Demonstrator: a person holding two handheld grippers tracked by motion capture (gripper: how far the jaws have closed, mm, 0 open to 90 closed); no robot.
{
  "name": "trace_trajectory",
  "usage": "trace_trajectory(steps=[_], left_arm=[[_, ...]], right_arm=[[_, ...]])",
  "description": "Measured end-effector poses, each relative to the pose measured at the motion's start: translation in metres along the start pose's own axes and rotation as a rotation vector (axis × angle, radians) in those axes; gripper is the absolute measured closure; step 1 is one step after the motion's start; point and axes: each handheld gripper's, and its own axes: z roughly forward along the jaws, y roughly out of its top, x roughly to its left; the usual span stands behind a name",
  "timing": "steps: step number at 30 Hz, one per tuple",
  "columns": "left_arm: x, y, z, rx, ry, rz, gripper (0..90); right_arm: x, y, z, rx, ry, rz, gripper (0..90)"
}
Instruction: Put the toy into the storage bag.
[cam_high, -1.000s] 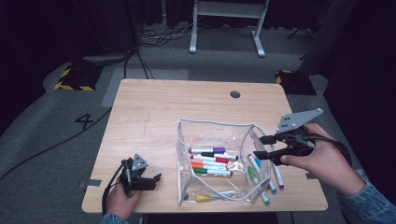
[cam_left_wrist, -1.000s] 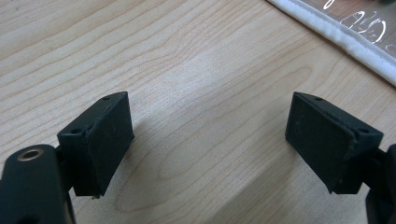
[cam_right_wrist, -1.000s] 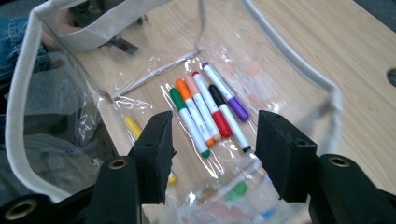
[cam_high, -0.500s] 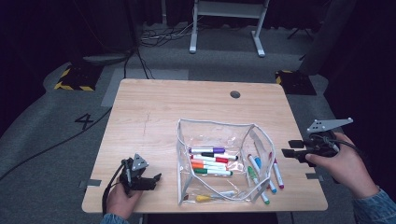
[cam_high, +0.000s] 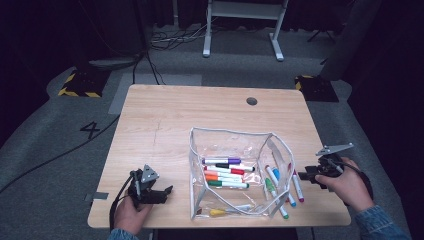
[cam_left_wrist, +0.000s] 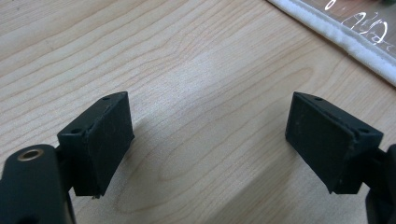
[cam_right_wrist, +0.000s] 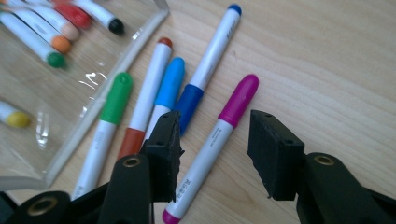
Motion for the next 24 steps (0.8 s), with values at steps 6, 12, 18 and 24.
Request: trace_trajectory(steps=[6,12,18,24], left_arm=[[0.0,0.0,0.0,-0.001,-0.001,0.001,15.1],[0.0,0.0,0.0,-0.001,0.0,0.002,15.1],[0.0,0.0,0.0,0.0,0.0,0.0,15.1],[0.0,0.0,0.0,0.0,-0.001,0.001,15.1]], right_arm=[[-0.004,-0.006,0.028,0.052,-0.022,0.02,58.9],[-0.003,-0.01,0.049,0.095,-0.06,0.04,66.9],[-0.003,-0.008,0.049,0.111,-0.123,0.058,77.1],[-0.004,-0.005,0.029,0.064,-0.093,0.075,77.1]])
